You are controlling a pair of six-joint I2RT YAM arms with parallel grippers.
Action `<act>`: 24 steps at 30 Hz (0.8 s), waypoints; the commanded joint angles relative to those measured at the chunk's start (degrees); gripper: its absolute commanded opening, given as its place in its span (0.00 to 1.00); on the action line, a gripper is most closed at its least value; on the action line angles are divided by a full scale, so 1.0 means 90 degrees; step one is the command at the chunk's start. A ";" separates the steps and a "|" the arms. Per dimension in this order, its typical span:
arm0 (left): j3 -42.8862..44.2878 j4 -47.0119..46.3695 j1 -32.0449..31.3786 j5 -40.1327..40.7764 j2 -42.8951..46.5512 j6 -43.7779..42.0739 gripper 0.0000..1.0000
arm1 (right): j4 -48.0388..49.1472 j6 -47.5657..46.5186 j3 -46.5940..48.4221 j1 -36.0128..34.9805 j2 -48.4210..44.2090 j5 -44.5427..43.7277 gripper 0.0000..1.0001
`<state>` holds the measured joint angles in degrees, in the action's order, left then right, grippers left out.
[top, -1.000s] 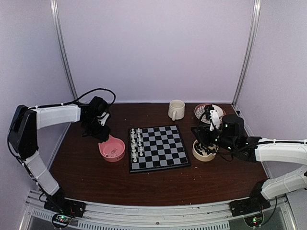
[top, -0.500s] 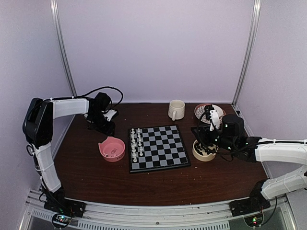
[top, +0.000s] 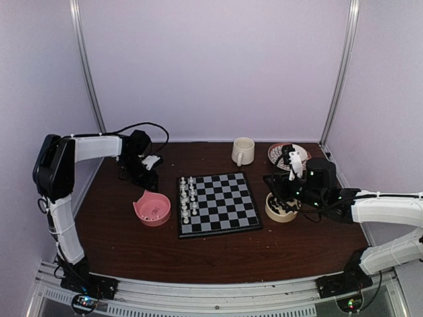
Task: Set up the chess pieces on the board
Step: Adjust the storage box at the center of the board.
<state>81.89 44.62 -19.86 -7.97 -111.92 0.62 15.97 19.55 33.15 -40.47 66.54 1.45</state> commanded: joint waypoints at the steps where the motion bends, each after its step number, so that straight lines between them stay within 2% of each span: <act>1: -0.0343 -0.0081 0.0094 -0.0614 0.0601 -0.0269 0.53 | -0.0024 0.0015 -0.0032 0.0043 0.0006 0.0058 0.35; 10: -0.0545 0.0133 0.0097 -0.1101 0.0787 -0.0700 0.56 | -0.0004 0.0016 -0.0047 0.0046 0.0049 0.0065 0.36; 20: -0.0268 0.0410 0.0097 -0.0118 0.0259 -0.0683 0.54 | -0.0030 0.0025 -0.0103 0.0043 -0.0077 0.0024 0.35; 24: -0.0224 0.0471 0.0097 0.0054 0.0089 -0.0666 0.47 | -0.0021 0.0025 -0.0108 0.0043 -0.0060 0.0031 0.35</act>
<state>78.24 47.62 -19.38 -10.20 -109.51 -4.67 15.97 19.70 32.73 -40.47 66.78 1.50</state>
